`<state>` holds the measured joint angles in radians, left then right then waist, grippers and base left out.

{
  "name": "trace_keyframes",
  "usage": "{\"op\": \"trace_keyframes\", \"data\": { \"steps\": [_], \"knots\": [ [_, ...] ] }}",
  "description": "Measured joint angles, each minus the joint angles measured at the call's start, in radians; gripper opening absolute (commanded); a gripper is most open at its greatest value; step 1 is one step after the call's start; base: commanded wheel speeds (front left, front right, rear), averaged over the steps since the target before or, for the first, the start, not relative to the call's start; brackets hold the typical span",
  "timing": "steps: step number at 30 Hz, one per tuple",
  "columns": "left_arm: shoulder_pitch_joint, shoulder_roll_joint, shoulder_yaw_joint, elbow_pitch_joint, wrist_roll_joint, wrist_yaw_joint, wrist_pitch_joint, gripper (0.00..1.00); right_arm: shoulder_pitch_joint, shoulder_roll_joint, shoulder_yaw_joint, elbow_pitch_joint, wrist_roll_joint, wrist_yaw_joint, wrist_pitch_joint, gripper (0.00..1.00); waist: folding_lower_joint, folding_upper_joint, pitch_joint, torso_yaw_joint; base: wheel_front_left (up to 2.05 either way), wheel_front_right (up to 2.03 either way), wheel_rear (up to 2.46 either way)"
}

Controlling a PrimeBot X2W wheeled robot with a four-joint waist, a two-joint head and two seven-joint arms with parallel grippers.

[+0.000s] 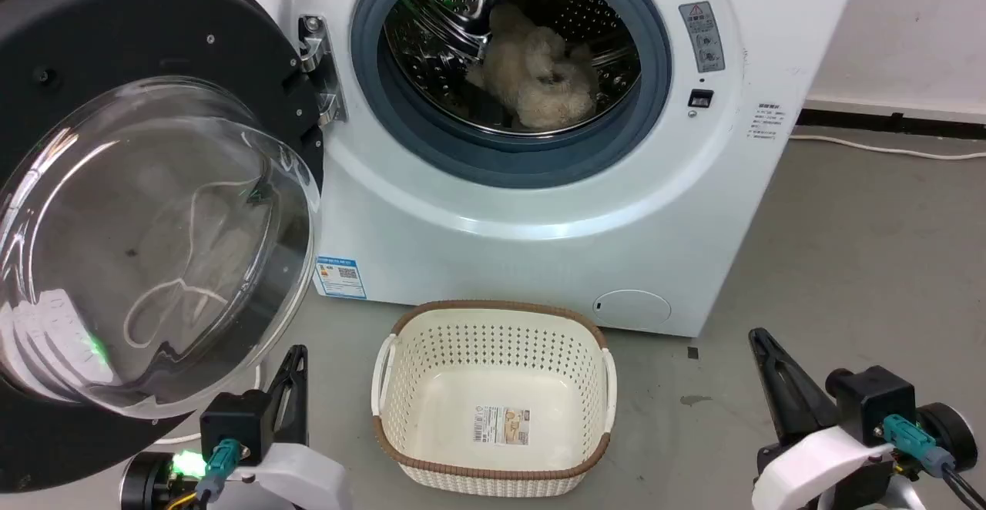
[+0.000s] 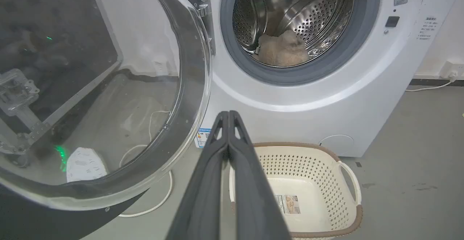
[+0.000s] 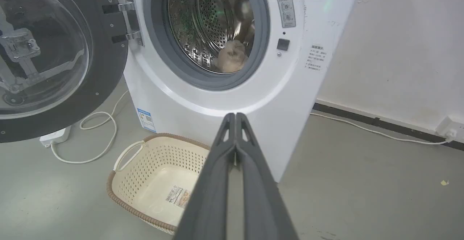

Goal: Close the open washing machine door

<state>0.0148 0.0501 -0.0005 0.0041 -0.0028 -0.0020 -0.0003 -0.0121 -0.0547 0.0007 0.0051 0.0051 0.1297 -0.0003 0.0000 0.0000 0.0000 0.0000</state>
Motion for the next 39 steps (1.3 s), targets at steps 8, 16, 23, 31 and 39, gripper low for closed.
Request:
{"op": "trace_keyframes", "data": {
  "steps": [8,16,23,31,39],
  "knots": [
    [0.0,0.0,0.0,0.0,0.0,0.0,0.0,0.0,0.0,0.0,0.0,0.0,0.0,0.0,0.0,0.0,0.0,0.0,0.0,0.0,0.0,0.0,0.0],
    [0.0,0.0,0.0,0.0,0.0,0.0,0.0,0.0,0.0,0.0,0.0,0.0,0.0,0.0,0.0,0.0,0.0,0.0,0.0,0.0,0.0,0.0,0.0],
    [0.0,0.0,0.0,0.0,0.0,0.0,0.0,0.0,0.0,0.0,0.0,0.0,0.0,0.0,0.0,0.0,0.0,0.0,0.0,0.0,0.0,0.0,0.0],
    [0.001,0.0,-0.002,0.001,0.0,0.0,0.0,1.0,0.0,0.0,-0.001,0.001,0.002,0.0,0.0,1.0,0.0,0.0,0.0,0.0,0.0,0.0,0.0],
    [0.001,0.0,-0.016,0.001,0.0,0.0,-0.019,1.0,0.0,0.0,-0.006,0.001,0.012,0.0,-0.017,1.0,0.0,0.0,-0.002,0.011,0.0,0.0,0.0]
  ]
}}
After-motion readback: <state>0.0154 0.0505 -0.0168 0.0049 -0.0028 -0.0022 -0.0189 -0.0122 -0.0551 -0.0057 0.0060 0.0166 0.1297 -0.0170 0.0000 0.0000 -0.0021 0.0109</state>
